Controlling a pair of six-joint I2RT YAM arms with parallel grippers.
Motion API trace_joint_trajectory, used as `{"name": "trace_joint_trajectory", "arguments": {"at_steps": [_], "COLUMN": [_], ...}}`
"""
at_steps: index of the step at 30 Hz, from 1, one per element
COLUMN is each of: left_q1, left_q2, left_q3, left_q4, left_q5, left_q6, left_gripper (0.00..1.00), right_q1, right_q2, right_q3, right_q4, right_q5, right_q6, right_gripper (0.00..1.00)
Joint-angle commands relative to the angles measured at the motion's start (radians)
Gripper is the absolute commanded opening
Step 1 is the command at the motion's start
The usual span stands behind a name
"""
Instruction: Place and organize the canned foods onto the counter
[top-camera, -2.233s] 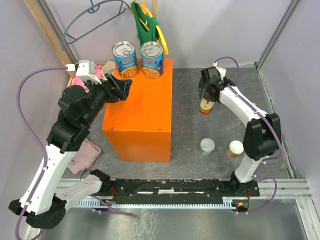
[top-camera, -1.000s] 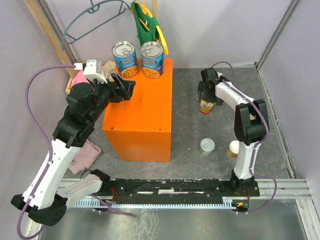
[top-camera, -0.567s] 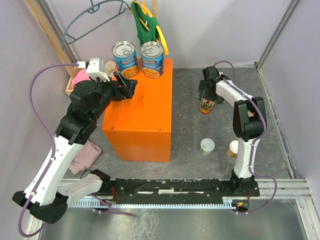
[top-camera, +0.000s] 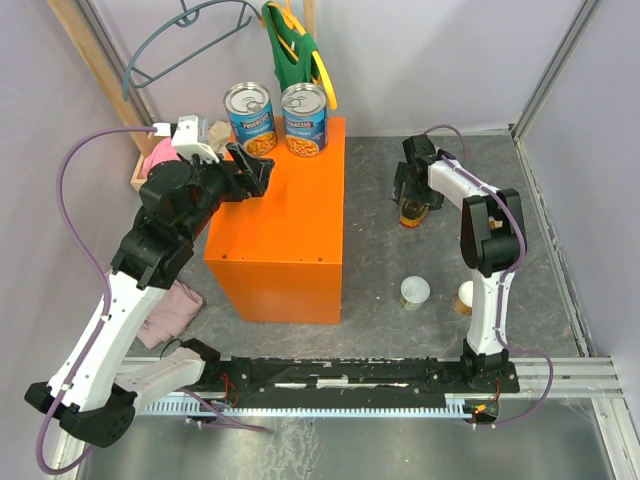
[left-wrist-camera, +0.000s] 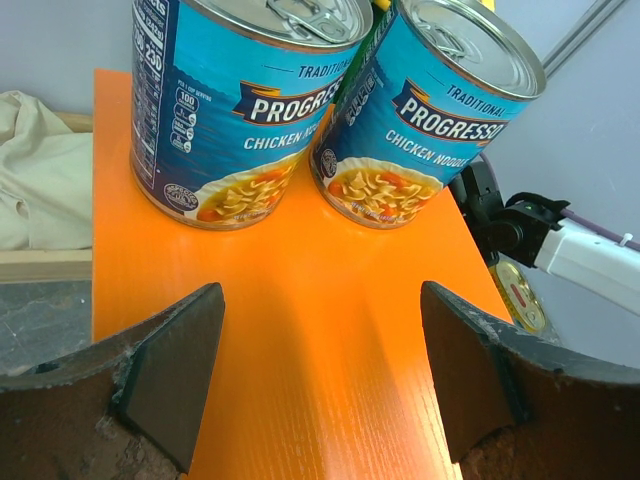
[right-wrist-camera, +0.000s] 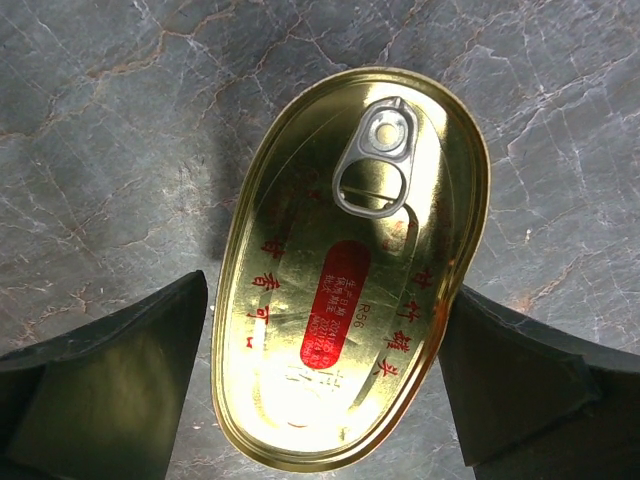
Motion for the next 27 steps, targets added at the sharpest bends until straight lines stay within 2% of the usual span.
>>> {"name": "trace_joint_trajectory", "arguments": {"at_steps": [1,5,10,12,17,19,27], "left_q1": [0.000,0.000,0.000,0.000,0.000,0.001,0.000], "left_q2": [-0.013,-0.026,-0.043,-0.052,-0.069,-0.076,-0.087], "left_q3": [0.032,0.032,0.032,0.032,0.035,0.036,0.074], "left_q4": [0.032,0.032,0.024,0.020,0.010,0.006,-0.026], "left_q5": [-0.025,-0.034,-0.044,-0.051,-0.063,-0.068,-0.102], "left_q6": [-0.010,-0.006,0.001,0.005,0.013,0.014,0.023], "left_gripper": [0.86,0.86,0.86,0.86,0.86,0.86,0.87], "right_q1": [-0.004,-0.005,-0.004,-0.004,-0.004,-0.004,-0.004], "right_q2": [0.003,-0.001,-0.003,-0.008,-0.042,-0.055,-0.142], "right_q3": [0.023,0.018,0.020,0.018,0.003,0.007,0.007], "right_q4": [0.019,0.025,0.016,0.012,0.014,0.011,-0.003], "right_q5": [-0.015,-0.033,-0.056,-0.060,-0.071,-0.076,-0.095], "right_q6": [-0.007,-0.013,-0.019,-0.019,-0.020,-0.022,-0.022], "right_gripper": [0.96,0.83,0.56,0.47,0.07,0.01,0.01]}}
